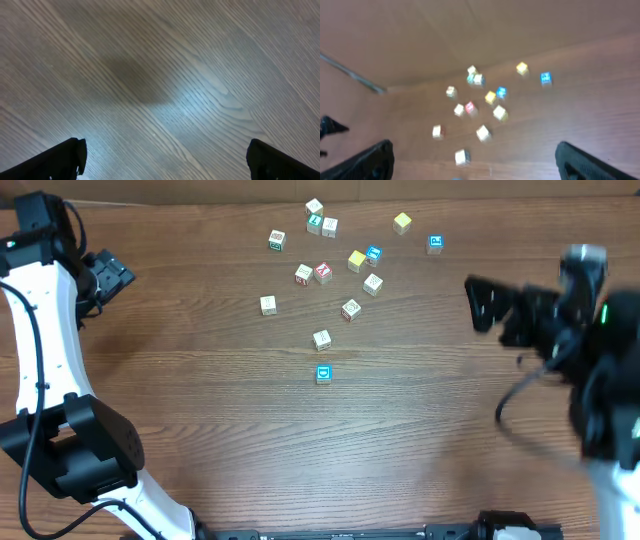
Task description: Form a tower
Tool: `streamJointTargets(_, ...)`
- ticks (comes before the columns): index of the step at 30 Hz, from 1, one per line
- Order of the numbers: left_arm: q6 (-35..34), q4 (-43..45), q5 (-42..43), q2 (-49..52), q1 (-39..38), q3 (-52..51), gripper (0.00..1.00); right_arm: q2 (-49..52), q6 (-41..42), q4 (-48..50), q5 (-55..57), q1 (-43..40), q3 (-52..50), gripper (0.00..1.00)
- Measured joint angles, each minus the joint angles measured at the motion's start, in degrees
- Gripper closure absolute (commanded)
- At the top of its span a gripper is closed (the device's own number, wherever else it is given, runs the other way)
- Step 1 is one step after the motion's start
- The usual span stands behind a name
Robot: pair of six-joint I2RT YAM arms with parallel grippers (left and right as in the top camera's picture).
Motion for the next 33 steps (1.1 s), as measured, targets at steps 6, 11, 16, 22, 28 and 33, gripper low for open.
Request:
streamJointTargets(6,0.00,0.00,0.00,0.00,0.04,0.00,0.00,16.68,-1.66,-10.47,-3.37,0.63,17.59,0.00)
streamJointTargets(11,0.00,-0.02,0.00,0.00,0.04,0.00,0.00,24.26,-1.40,-9.42,-11.10,1.40,18.47,0.25)
streamJointTargets(16,0.00,0.02,0.00,0.00,0.04,0.00,0.00,29.22,-1.22,-10.64,-7.13,9.88,18.47,0.19)
streamJointTargets(22,0.00,0.00,0.02,0.00,0.04,0.00,0.00,34.51,-1.84,-14.32,7.23,25.92,18.49,0.08)
streamJointTargets(28,0.00,0.00,0.00,0.00,0.04,0.00,0.00,41.46,-2.86,-14.56,13.05,32.24,18.49,0.08)
streamJointTargets(33,0.00,0.00,0.00,0.00,0.04,0.00,0.01,47.50,-3.56,-13.64,14.69,34.36,18.49,0.11)
